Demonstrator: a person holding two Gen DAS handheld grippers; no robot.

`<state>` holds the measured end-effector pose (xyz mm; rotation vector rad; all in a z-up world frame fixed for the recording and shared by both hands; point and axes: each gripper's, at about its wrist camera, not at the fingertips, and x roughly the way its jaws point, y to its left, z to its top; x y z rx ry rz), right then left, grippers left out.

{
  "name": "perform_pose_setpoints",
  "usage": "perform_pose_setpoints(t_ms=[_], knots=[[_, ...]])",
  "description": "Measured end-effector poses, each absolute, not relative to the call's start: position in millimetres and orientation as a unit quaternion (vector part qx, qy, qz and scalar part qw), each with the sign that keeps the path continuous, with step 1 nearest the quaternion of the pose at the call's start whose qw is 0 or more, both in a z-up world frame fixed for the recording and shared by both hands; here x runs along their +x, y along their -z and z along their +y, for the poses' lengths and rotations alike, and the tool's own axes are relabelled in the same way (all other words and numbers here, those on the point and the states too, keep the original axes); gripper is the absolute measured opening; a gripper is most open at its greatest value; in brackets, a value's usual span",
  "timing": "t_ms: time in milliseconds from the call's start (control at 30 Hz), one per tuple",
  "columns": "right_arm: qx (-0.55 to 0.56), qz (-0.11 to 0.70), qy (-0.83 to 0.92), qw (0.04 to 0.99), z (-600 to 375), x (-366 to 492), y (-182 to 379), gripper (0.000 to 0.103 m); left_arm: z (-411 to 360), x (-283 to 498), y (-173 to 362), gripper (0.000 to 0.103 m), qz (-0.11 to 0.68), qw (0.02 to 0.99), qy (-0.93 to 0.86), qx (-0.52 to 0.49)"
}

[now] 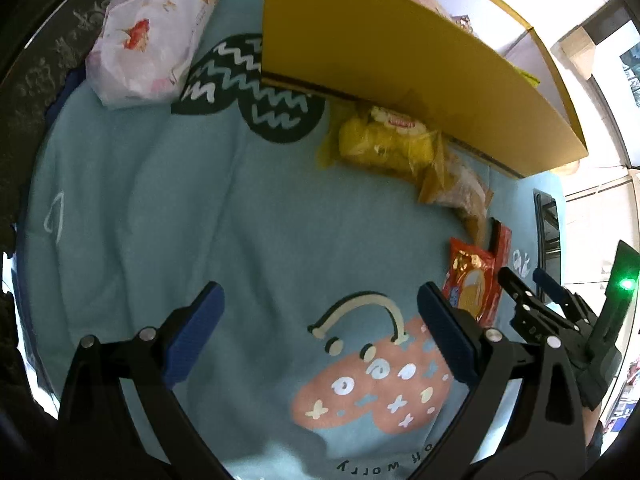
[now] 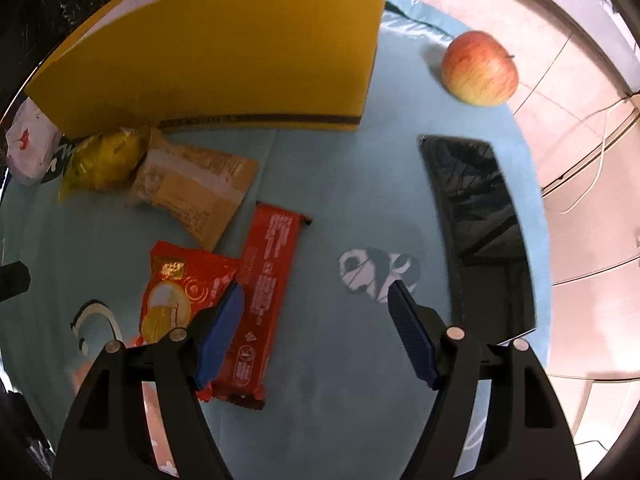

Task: Organize snacks
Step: 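Grasp the red round cookie pack with the left gripper while the right grasps the red chocolate bar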

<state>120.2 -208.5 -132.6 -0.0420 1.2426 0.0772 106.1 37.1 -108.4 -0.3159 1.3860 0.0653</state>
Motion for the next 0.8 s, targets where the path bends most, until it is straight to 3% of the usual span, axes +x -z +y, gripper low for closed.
perform_pose_setpoints(t_ms=[167, 233, 300, 333, 567, 800], knots=[[-0.043, 0.598, -0.051, 0.798, -196, 118, 145, 0.074, 32, 107, 113, 0.099, 0.641, 0.754, -0.026, -0.141], [-0.057, 0.597, -0.070, 0.797, -187, 114, 147, 0.059, 26, 109, 114, 0.099, 0.644, 0.752, -0.021, -0.139], [-0.072, 0.594, -0.093, 0.796, -179, 109, 142, 0.029, 14, 110, 118, 0.099, 0.650, 0.748, -0.006, -0.134], [-0.084, 0.595, -0.089, 0.795, -178, 108, 140, 0.026, 8, 111, 120, 0.099, 0.654, 0.745, 0.000, -0.130], [0.043, 0.624, -0.105, 0.773, -226, 109, 137, 0.024, -47, 115, 138, 0.099, 0.680, 0.724, 0.054, -0.108], [0.071, 0.630, -0.108, 0.766, -251, 95, 146, 0.024, -85, 137, 155, 0.099, 0.683, 0.725, 0.046, -0.081]])
